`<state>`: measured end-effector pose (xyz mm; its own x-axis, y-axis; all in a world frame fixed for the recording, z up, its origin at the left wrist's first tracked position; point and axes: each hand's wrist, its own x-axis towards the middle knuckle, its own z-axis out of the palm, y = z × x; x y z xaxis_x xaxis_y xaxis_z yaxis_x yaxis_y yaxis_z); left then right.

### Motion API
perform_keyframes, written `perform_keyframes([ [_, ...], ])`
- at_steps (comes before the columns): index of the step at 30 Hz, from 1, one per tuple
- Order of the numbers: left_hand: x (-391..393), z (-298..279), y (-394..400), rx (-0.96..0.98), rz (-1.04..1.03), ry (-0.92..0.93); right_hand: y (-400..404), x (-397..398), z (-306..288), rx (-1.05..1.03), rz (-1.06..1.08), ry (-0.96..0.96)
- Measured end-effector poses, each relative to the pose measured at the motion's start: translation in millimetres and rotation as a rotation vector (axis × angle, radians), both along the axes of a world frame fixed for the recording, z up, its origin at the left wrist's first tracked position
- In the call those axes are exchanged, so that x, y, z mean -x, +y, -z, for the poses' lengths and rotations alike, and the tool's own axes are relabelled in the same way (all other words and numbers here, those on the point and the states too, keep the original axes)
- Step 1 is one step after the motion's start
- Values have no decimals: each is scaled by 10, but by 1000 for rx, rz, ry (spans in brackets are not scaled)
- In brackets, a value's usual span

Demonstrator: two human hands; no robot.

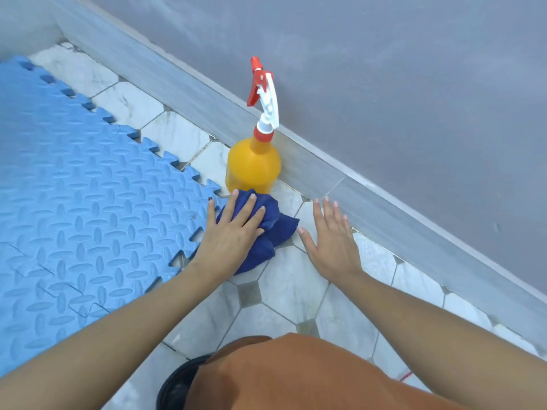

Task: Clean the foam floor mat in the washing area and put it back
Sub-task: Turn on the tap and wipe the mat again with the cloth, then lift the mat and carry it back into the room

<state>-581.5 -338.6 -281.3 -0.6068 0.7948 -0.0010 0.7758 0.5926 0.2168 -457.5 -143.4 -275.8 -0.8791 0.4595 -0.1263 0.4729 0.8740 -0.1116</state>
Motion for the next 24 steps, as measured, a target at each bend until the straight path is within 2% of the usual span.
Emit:
perform_keyframes([
  [2,14,31,-35,99,-58,41,-26,11,-13,12,8,13],
  [5,100,16,-193,73,-92,72,-118,26,-14,28,-21,24],
  [10,351,20,-730,60,-212,110,-543,293,-65,51,-236,35],
  [17,801,-149,-2153,40,-651,175,-1611,1400,-28,112,-609,75],
  [21,973,-262,-3115,70,-915,205,-2174,2298,-21,91,-668,114],
  [24,940,-281,-3862,123,-1107,191,-2443,2790,30,99,-630,105],
])
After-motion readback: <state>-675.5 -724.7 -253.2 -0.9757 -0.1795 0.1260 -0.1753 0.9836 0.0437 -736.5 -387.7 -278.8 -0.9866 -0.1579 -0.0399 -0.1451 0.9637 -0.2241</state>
